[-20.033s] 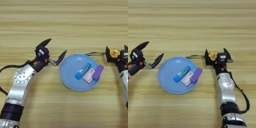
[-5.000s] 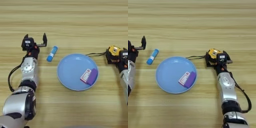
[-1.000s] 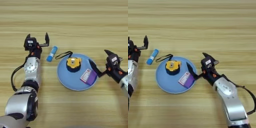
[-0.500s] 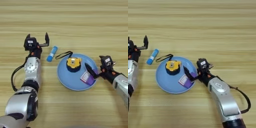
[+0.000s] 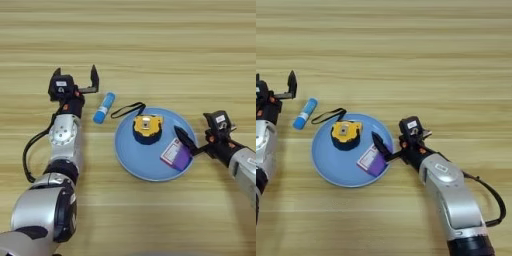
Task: Move the objects on the table
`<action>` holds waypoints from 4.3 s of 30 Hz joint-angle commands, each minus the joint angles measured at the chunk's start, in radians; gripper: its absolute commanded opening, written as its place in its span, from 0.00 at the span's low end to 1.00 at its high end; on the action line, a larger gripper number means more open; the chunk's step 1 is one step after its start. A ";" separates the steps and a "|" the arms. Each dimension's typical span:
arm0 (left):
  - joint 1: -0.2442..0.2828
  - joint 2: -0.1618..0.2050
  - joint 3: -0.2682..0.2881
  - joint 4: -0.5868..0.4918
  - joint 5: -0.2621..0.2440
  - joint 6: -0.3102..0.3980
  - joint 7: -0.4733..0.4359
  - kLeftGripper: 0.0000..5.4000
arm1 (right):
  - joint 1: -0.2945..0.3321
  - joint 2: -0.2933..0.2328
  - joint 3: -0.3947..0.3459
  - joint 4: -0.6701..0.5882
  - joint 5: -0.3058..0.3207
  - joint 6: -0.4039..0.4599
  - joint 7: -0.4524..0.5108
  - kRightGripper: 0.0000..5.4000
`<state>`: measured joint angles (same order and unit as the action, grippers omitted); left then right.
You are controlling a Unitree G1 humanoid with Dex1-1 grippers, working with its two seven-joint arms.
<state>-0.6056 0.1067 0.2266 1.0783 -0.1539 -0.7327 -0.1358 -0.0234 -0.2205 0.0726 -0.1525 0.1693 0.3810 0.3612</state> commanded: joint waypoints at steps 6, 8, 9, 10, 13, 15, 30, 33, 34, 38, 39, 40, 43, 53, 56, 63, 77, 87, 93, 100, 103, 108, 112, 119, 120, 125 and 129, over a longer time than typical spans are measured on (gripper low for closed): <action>0.006 -0.005 -0.005 -0.014 0.015 -0.012 0.010 1.00 | -0.091 0.011 -0.056 0.186 0.011 -0.020 -0.015 1.00; 0.007 -0.005 -0.005 -0.015 0.015 -0.012 0.010 1.00 | -0.101 0.016 -0.062 0.203 0.016 -0.019 -0.013 1.00; 0.007 -0.005 -0.005 -0.015 0.015 -0.012 0.010 1.00 | -0.105 0.018 -0.062 0.208 0.017 -0.018 -0.012 1.00; 0.008 -0.005 -0.005 -0.016 0.015 -0.012 0.010 1.00 | -0.108 0.020 -0.060 0.212 0.017 -0.018 -0.011 1.00; 0.008 -0.005 -0.006 -0.017 0.015 -0.012 0.010 1.00 | -0.118 0.024 -0.054 0.226 0.009 -0.019 -0.010 1.00; 0.008 -0.005 -0.006 -0.017 0.015 -0.013 0.010 1.00 | -0.125 0.023 -0.051 0.242 -0.001 -0.024 -0.011 1.00; 0.011 -0.008 -0.010 -0.018 0.016 -0.015 0.012 1.00 | -0.150 0.005 -0.051 0.323 -0.094 -0.133 -0.074 1.00; 0.011 -0.008 -0.010 -0.017 0.017 -0.015 0.012 1.00 | -0.172 -0.012 -0.063 0.366 -0.131 -0.182 -0.108 1.00; 0.011 -0.008 -0.010 -0.017 0.017 -0.016 0.012 1.00 | -0.176 -0.012 -0.066 0.374 -0.133 -0.193 -0.108 1.00; 0.011 -0.008 -0.011 -0.017 0.017 -0.016 0.012 1.00 | -0.198 -0.020 -0.071 0.408 -0.149 -0.235 -0.118 1.00; 0.011 -0.008 -0.011 -0.017 0.017 -0.016 0.012 1.00 | -0.205 -0.023 -0.073 0.417 -0.154 -0.246 -0.120 1.00; 0.011 -0.008 -0.011 -0.017 0.016 -0.016 0.012 1.00 | -0.212 -0.025 -0.075 0.427 -0.158 -0.256 -0.121 1.00; 0.011 -0.008 -0.011 -0.017 0.016 -0.017 0.012 1.00 | -0.232 -0.028 -0.080 0.455 -0.162 -0.277 -0.120 1.00; 0.014 -0.008 -0.013 -0.019 0.016 -0.019 0.014 1.00 | -0.229 -0.023 -0.060 0.429 -0.160 -0.324 -0.085 1.00; 0.014 -0.009 -0.014 -0.019 0.017 -0.019 0.015 1.00 | -0.210 -0.028 -0.049 0.386 -0.179 -0.348 -0.087 1.00; 0.014 -0.009 -0.016 -0.019 0.017 -0.020 0.017 1.00 | -0.168 -0.033 -0.035 0.296 -0.215 -0.380 -0.100 1.00; 0.017 -0.011 -0.021 -0.025 0.017 -0.018 0.020 1.00 | -0.085 -0.069 0.005 0.103 -0.255 -0.313 -0.060 1.00; 0.020 -0.016 -0.025 -0.031 0.020 -0.019 0.026 1.00 | -0.097 -0.076 0.033 0.008 -0.202 -0.121 0.031 1.00; 0.024 -0.019 -0.030 -0.037 0.021 -0.019 0.031 1.00 | -0.127 -0.066 0.069 0.008 -0.188 -0.059 0.062 1.00; 0.030 -0.022 -0.034 -0.047 0.022 -0.018 0.036 1.00 | -0.172 -0.064 0.110 0.052 -0.200 -0.011 0.079 1.00; 0.034 -0.025 -0.036 -0.055 0.025 -0.018 0.039 1.00 | -0.187 -0.058 0.111 0.071 -0.182 0.011 0.095 1.00; 0.039 -0.028 -0.036 -0.065 0.031 -0.016 0.045 1.00 | -0.202 -0.050 0.091 0.123 -0.147 0.041 0.107 1.00; 0.041 -0.028 -0.034 -0.069 0.034 -0.013 0.047 1.00 | -0.204 -0.044 0.079 0.157 -0.120 0.059 0.119 1.00; 0.042 -0.031 -0.035 -0.071 0.038 -0.013 0.051 1.00 | -0.213 -0.037 0.068 0.184 -0.078 0.099 0.141 1.00; 0.042 -0.032 -0.036 -0.071 0.039 -0.014 0.052 1.00 | -0.215 -0.039 0.070 0.184 -0.076 0.105 0.143 1.00; 0.044 -0.037 -0.039 -0.075 0.043 -0.015 0.058 1.00 | -0.224 -0.042 0.072 0.189 -0.064 0.136 0.157 1.00; 0.047 -0.042 -0.041 -0.081 0.047 -0.015 0.062 1.00 | -0.237 -0.045 0.063 0.202 -0.044 0.172 0.163 1.00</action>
<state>-0.5663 0.0692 0.1900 1.0100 -0.1186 -0.7508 -0.0810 -0.2409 -0.2590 0.1468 0.0335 0.1100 0.5129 0.5188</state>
